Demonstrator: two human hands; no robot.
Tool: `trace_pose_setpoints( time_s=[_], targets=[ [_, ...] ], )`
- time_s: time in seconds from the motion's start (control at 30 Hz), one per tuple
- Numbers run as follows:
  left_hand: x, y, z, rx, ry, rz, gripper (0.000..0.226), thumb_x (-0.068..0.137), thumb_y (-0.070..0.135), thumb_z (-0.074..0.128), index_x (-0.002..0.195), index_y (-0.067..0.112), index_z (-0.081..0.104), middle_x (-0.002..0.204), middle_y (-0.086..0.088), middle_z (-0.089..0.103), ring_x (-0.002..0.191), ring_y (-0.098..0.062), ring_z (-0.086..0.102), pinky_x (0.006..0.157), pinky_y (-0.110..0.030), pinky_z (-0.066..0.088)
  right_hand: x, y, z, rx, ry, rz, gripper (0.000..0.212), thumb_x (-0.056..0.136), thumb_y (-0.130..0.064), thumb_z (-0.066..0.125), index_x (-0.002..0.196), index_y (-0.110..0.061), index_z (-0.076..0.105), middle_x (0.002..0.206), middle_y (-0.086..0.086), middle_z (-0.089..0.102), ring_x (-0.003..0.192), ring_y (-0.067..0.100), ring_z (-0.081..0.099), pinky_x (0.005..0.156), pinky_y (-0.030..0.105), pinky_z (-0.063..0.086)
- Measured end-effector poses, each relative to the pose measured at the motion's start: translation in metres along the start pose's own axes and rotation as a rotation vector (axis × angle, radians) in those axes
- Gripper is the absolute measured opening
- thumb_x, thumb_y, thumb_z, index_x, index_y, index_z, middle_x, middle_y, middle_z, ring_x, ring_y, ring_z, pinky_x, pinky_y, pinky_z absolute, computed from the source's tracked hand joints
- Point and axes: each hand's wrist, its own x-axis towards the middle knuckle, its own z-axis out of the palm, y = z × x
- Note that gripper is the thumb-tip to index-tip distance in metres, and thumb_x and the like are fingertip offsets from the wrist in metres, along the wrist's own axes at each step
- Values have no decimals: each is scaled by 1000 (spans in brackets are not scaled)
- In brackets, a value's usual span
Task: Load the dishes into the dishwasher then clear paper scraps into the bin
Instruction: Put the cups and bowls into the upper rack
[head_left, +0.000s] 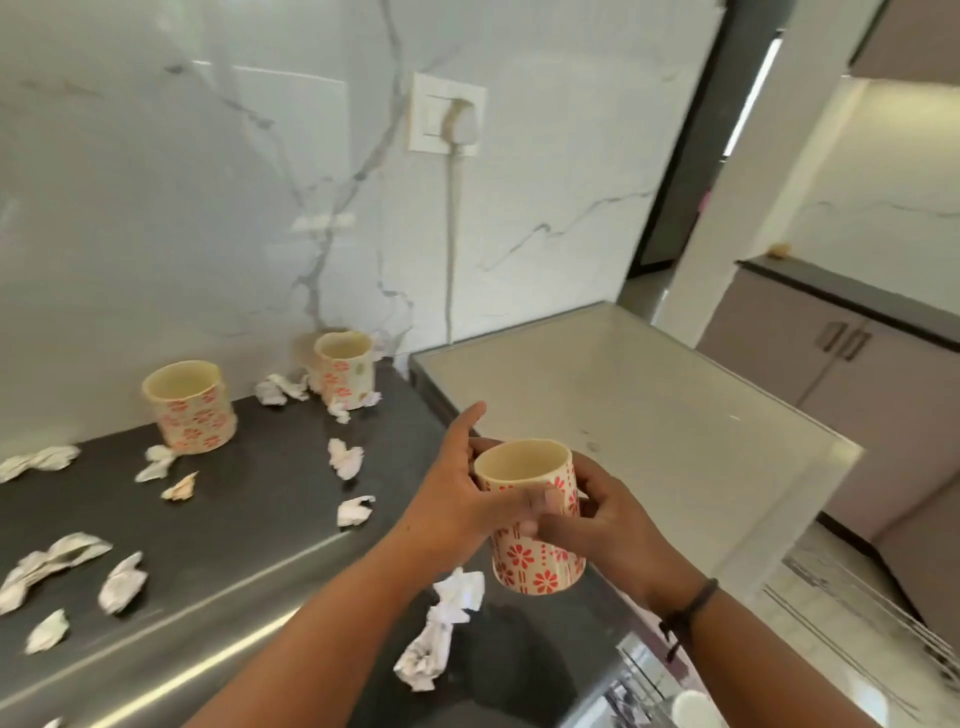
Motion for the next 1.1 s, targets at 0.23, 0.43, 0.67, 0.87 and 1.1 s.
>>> trace_pose_setpoints(
  time_s=[0.23, 0.43, 0.67, 0.87, 1.1],
  targets=[
    [27, -3, 123, -78, -128, -92, 102, 53, 39, 88, 137, 38, 30, 110, 0, 60, 95, -15, 66, 79, -31, 55, -95, 42, -89, 516, 280, 182, 102, 47, -46, 91, 135, -28, 42, 125, 13, 60, 110, 34, 62, 89, 50, 52],
    [41, -39, 249, -164, -288, -304, 96, 54, 42, 80, 136, 34, 30, 114, -4, 59, 96, -18, 64, 66, -29, 52, -165, 95, -160, 1160, 342, 212, 78, 67, -40, 84, 132, -10, 53, 134, 30, 49, 112, 43, 52, 86, 49, 49],
    [54, -116, 392, -28, -496, -484, 95, 50, 50, 84, 131, 25, 41, 116, -9, 63, 99, -21, 66, 77, -34, 55, -243, 170, -264, 1207, 546, 334, 74, 61, -21, 85, 127, -9, 55, 115, 26, 58, 98, 35, 59, 73, 43, 54],
    [69, -201, 428, 425, -746, -635, 77, 66, 71, 60, 125, 22, 52, 120, -3, 60, 110, -20, 57, 97, -38, 46, -285, 251, -314, 667, 730, 750, 71, 64, -21, 83, 125, -17, 48, 115, 17, 64, 95, 32, 67, 71, 44, 56],
    [67, -272, 381, 1314, -903, -313, 66, 89, 59, 48, 144, 24, 33, 150, 1, 35, 133, -18, 38, 104, -34, 36, -275, 331, -301, -217, 492, 1043, 76, 54, -53, 74, 118, -30, 38, 110, -1, 48, 94, 24, 58, 78, 40, 57]
  ],
)
